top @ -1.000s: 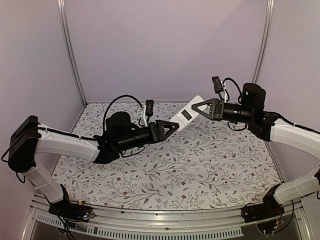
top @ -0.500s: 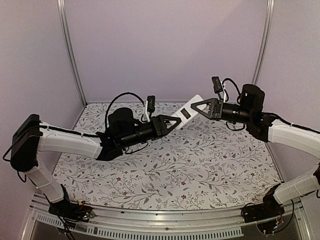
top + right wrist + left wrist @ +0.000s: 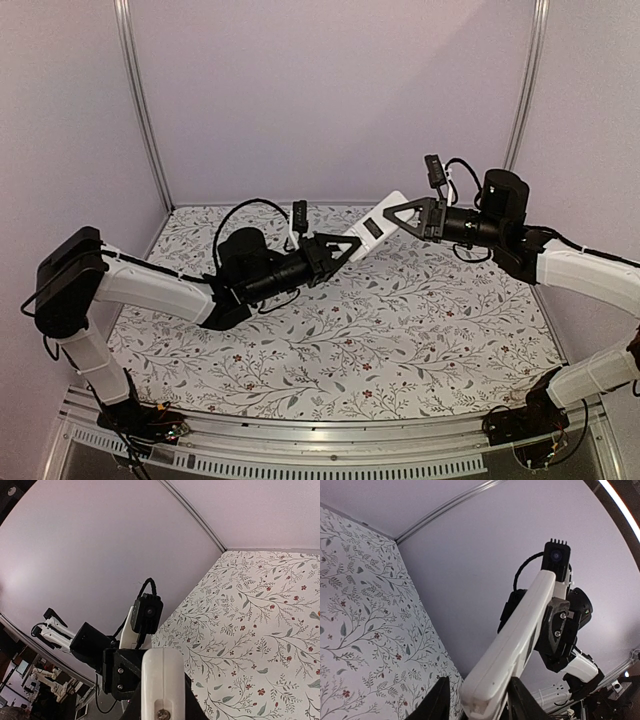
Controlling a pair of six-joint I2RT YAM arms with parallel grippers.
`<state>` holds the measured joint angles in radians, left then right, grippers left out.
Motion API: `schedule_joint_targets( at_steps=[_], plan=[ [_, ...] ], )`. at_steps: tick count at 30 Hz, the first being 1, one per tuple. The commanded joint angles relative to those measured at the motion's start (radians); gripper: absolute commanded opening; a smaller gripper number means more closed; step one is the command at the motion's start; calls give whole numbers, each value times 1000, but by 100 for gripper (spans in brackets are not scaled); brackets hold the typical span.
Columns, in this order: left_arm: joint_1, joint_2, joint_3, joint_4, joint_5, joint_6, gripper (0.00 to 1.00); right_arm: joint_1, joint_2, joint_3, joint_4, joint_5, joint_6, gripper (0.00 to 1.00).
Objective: Load the batteries into the remote control
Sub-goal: Remove the battery cover from the remote control.
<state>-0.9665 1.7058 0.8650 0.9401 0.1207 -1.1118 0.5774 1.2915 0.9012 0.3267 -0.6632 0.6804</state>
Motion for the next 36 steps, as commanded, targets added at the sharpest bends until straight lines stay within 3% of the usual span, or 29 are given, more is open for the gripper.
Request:
schedule_joint_targets(
  at_steps=[1,4,20,31,36],
  plan=[
    [28,26,-13,-54,-58,12,43,13,-34,3,58,-65,20,0],
    [26,-9,-13,-108,-90,50,49,8,-31,-1,56,-61,23,0],
    [13,-68,-21,-205,-136,116,24,-14,-28,-11,21,-39,20,0],
    [1,-112,-36,-192,-74,173,10,-72,-52,-7,-229,145,-76,0],
    [5,-153,-21,-401,-65,269,7,-156,-64,-50,-248,134,-87,0]
  ],
)
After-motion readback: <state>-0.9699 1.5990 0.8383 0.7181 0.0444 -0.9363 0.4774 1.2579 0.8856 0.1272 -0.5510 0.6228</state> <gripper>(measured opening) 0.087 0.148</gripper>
